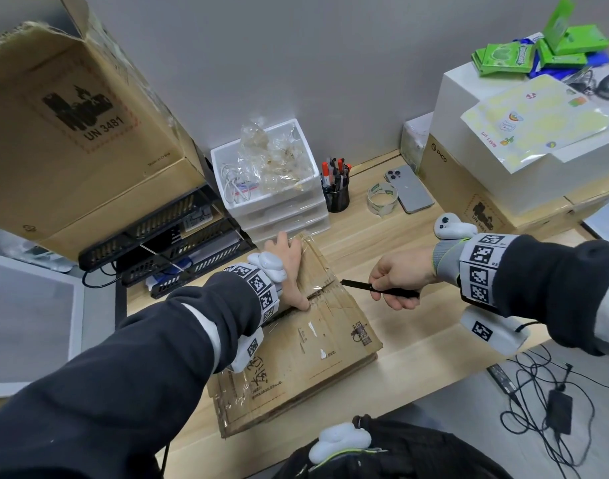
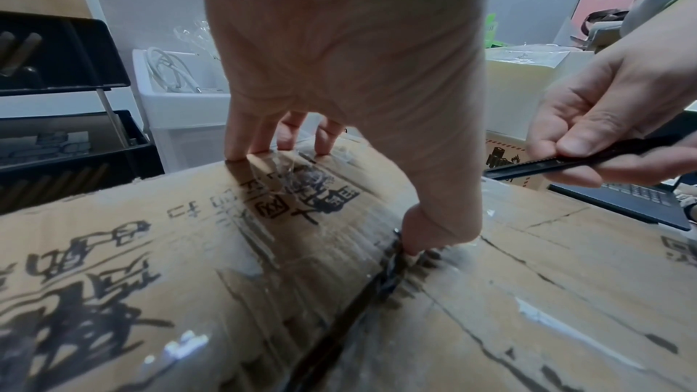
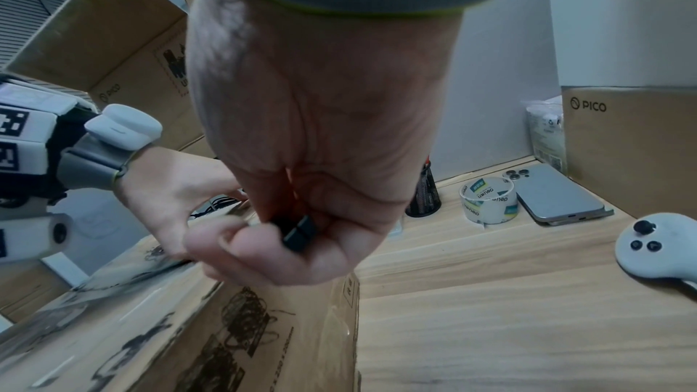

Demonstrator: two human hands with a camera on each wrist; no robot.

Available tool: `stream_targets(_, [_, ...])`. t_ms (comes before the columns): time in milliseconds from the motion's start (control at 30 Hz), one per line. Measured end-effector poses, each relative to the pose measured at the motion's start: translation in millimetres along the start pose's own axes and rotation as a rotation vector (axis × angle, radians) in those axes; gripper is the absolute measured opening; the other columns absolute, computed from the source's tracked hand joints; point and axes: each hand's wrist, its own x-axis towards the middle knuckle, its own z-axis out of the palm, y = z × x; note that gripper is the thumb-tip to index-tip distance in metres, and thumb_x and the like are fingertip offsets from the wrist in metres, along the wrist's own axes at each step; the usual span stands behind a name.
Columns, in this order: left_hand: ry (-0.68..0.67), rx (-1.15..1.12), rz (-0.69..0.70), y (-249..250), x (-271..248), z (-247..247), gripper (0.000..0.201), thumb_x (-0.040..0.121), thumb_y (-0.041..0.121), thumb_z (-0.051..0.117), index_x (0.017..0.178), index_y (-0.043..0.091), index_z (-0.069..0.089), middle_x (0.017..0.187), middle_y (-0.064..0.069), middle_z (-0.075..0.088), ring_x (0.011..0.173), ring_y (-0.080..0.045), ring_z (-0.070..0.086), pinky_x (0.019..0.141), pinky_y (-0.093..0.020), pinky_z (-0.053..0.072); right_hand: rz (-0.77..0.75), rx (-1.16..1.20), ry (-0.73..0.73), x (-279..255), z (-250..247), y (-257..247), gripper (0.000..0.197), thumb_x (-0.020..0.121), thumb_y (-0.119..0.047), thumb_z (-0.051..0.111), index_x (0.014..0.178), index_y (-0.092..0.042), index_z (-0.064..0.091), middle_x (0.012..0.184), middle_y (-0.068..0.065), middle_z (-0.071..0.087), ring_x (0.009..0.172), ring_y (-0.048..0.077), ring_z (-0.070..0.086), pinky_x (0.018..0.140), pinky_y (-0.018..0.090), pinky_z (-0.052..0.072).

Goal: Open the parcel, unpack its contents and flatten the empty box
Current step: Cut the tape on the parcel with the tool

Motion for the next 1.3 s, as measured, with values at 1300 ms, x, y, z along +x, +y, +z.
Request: stream_targets(1300, [-0.021,-0.049,-0.071,-12.6,-1.3,-1.2,0.094,0.040,0.076,0.074,0.100,0.021,0.028,0.097,-0.006,0.051,0.083,-0.023,0.055,0.071,-0.039,0.057,0.132,0.158,-0.188,8.1,36.9,13.7,0.090,0.076,-0.006,0.083,0.141,-0.006,0.020,0.092,0.021,0.071,0.081,0.031,0.075,0.084,0.043,0.058])
